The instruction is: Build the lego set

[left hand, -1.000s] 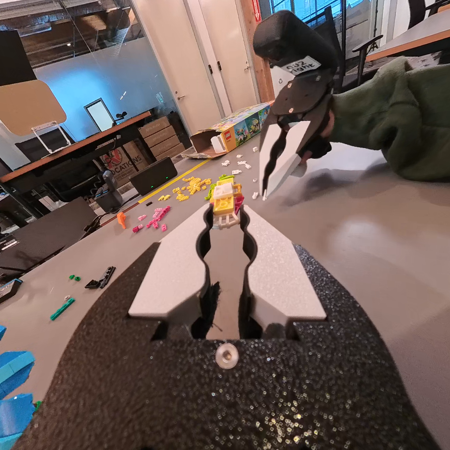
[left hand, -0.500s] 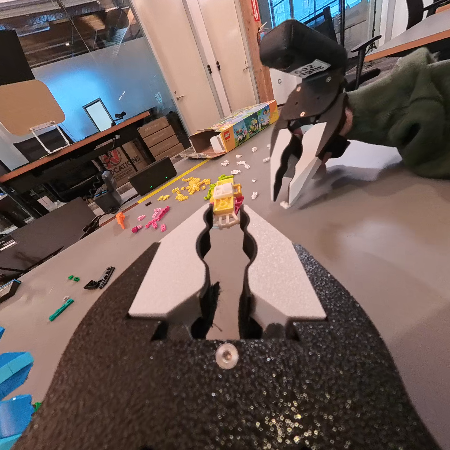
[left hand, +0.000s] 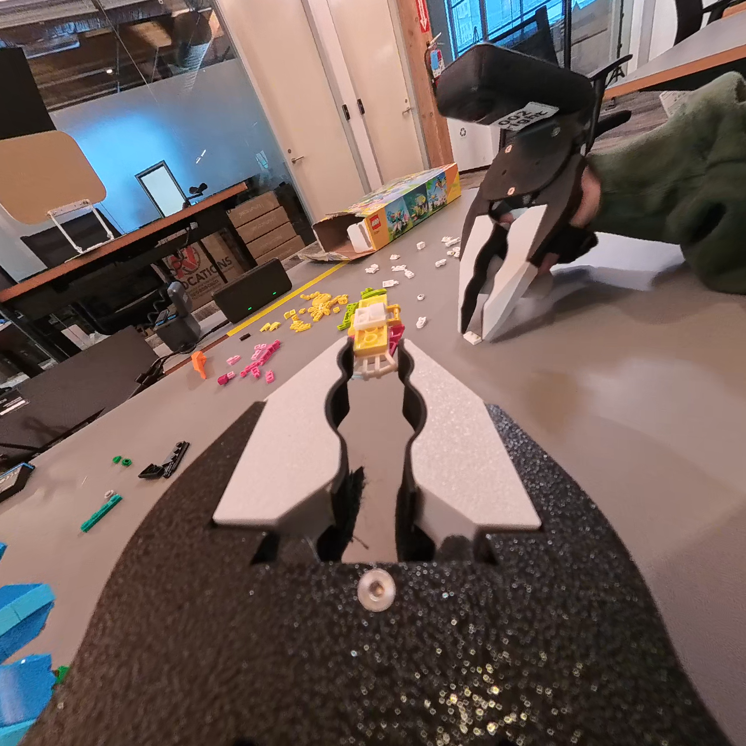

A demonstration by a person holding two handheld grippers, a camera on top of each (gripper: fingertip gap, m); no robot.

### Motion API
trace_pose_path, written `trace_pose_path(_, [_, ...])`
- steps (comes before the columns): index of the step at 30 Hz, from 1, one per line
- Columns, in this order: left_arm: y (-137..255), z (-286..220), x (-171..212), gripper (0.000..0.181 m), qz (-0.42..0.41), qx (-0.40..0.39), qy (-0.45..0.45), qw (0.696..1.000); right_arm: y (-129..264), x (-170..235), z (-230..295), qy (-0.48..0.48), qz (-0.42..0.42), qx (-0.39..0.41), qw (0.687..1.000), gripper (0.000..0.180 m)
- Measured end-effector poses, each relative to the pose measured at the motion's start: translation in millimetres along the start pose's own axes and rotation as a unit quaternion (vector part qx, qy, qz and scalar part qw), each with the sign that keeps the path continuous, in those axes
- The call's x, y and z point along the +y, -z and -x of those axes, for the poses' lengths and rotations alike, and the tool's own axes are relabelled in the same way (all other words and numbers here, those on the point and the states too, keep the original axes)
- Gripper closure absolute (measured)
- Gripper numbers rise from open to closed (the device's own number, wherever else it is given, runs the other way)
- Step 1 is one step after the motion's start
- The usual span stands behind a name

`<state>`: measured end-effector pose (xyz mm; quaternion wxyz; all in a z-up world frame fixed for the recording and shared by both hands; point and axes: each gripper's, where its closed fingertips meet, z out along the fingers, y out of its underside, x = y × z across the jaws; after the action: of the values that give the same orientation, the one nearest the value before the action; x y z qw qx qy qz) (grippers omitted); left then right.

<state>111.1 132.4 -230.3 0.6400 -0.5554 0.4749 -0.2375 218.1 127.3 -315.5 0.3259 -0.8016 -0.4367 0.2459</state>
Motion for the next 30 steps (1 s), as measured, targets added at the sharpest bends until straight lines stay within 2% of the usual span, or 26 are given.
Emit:
trace_pose_path(4, [0,0,0,0.162,0.000,-0.001,0.000,1.000,-2,-2,-2,0.010,0.015,0.024,1.000,0.166])
trace_pose_path(6, [0,0,0,0.161,0.000,-0.001,-0.001,1.000,0,-4,-6,0.065,0.042,0.059,0.995,0.166])
trace_pose_path(8, [1,0,0,0.162,0.000,-0.001,-0.002,1.000,3,-6,-11,0.162,0.092,0.109,0.976,0.166])
trace_pose_path(10, [1,0,0,0.161,-0.001,-0.001,-0.001,1.000,8,-1,-18,0.303,0.185,0.159,0.921,0.167])
trace_pose_path(13, [1,-1,-1,0.162,-0.002,0.000,-0.002,1.000,21,11,-28,0.503,0.348,0.175,0.772,0.167])
trace_pose_path(15, [1,-1,-1,0.162,-0.003,0.000,-0.002,1.000,21,14,-23,0.592,0.400,0.143,0.685,0.167])
trace_pose_path(16, [2,0,-1,0.162,-0.003,0.000,-0.001,1.000,18,16,-16,0.622,0.406,0.120,0.659,0.167])
trace_pose_path(18, [2,0,-2,0.162,-0.004,-0.001,-0.001,1.000,11,14,-3,0.660,0.402,0.094,0.627,0.167])
trace_pose_path(19, [2,0,-2,0.162,-0.005,-0.002,0.000,1.000,8,11,3,0.665,0.393,0.088,0.629,0.166])
trace_pose_path(20, [3,0,-2,0.162,-0.005,-0.001,0.000,1.000,6,8,10,0.652,0.379,0.084,0.652,0.160])
trace_pose_path(21, [3,0,-2,0.162,-0.005,-0.001,0.000,1.000,6,7,16,0.615,0.365,0.077,0.694,0.154])
trace_pose_path(22, [3,-1,-2,0.162,-0.006,0.000,0.000,1.000,8,7,21,0.558,0.350,0.068,0.750,0.153])
trace_pose_path(24, [4,-1,-3,0.162,-0.008,0.000,0.000,1.000,13,7,25,0.404,0.308,0.053,0.860,0.152])
trace_pose_path(26, [4,-1,-3,0.162,-0.010,0.002,0.001,1.000,17,11,29,0.251,0.262,0.021,0.931,0.150])
trace_pose_path(28, [5,-2,-4,0.162,-0.012,0.002,0.001,1.000,17,14,29,0.158,0.211,0.004,0.965,0.152])
trace_pose_path(30, [5,-2,-5,0.162,-0.013,0.003,0.001,1.000,17,15,29,0.108,0.167,-0.007,0.980,0.154])
